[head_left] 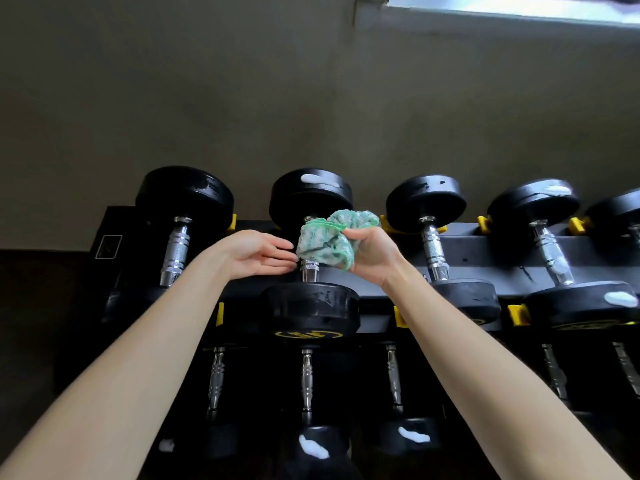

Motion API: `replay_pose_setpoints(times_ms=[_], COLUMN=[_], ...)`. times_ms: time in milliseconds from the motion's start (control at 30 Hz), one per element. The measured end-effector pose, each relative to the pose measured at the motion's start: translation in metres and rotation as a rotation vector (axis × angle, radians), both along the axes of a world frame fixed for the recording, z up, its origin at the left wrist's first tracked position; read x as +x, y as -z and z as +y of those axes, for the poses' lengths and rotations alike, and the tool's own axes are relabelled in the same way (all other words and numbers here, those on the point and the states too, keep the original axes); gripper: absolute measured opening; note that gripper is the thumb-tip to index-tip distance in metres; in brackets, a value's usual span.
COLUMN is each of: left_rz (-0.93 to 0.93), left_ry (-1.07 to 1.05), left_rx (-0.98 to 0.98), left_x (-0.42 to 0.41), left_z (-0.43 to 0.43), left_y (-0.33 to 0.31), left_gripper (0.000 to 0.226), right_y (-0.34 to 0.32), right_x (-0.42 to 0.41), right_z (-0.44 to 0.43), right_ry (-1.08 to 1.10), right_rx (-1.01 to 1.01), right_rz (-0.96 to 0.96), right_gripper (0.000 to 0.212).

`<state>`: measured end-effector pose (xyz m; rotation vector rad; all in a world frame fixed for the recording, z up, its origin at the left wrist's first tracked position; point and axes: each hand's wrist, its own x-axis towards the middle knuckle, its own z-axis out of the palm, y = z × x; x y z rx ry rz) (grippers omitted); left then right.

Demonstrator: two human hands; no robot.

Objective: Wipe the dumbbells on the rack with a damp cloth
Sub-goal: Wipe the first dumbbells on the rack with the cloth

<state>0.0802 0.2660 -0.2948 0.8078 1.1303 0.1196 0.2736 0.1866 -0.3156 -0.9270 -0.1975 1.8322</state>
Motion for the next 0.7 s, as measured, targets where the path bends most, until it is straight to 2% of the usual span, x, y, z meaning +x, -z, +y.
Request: replay_pose_setpoints(times_ms=[67,133,233,333,400,500,567,633,700], left_rz=[-0.163,-0.241,-0.251,-0.219,-0.205,-0.164,-0.109,-0.034,0.085], left_ry=[0.02,0.02,0.063,0.084,0.062,0.013,0.004,0.016,0.048], left_rx=[-0.027,-0.027,0.023,0.066,0.095,0.138,0.192,0.292,0.441], left_x=[0.007,0.012,0.015,0.022,0.029,0.039,0.045,0.051,0.058], left_z=[-0.001,0.001,0.003,0.002,0.0,-0.003,-0.004,-0.006,-0.008], left_y=[-0.004,-0.009,-0.017,-0.02,-0.021,-0.021,-0.02,-0.02,-0.02], left_gripper=[0.034,0.029,0.026,0.021,0.017,0.015,0.016,0.017,0.019], right_y=[0.001,0.003,0.004,0.004,0.003,0.003,0.002,-0.001,-0.004], right_x=[0.002,0.004,0.006,0.006,0.003,-0.002,-0.001,0.003,0.009], right_z=[-0.003,-0.005,-0.007,-0.007,-0.005,-0.001,-0.001,-0.003,-0.006], right_ry=[0.013,0.029,0.021,0.015,0.011,-0.027,0.003,0.022,-0.005], right_rx=[0.028,0.038,0.049,0.081,0.084,0.039,0.026,0.048,0.05], right_rz=[0.03,0.034,-0.036,-0.142,-0.259,-0.612,-0.702,-0.621,-0.446], right_gripper=[0.045,0.047,0.045,0.034,0.028,0.029,0.032,0.034,0.036])
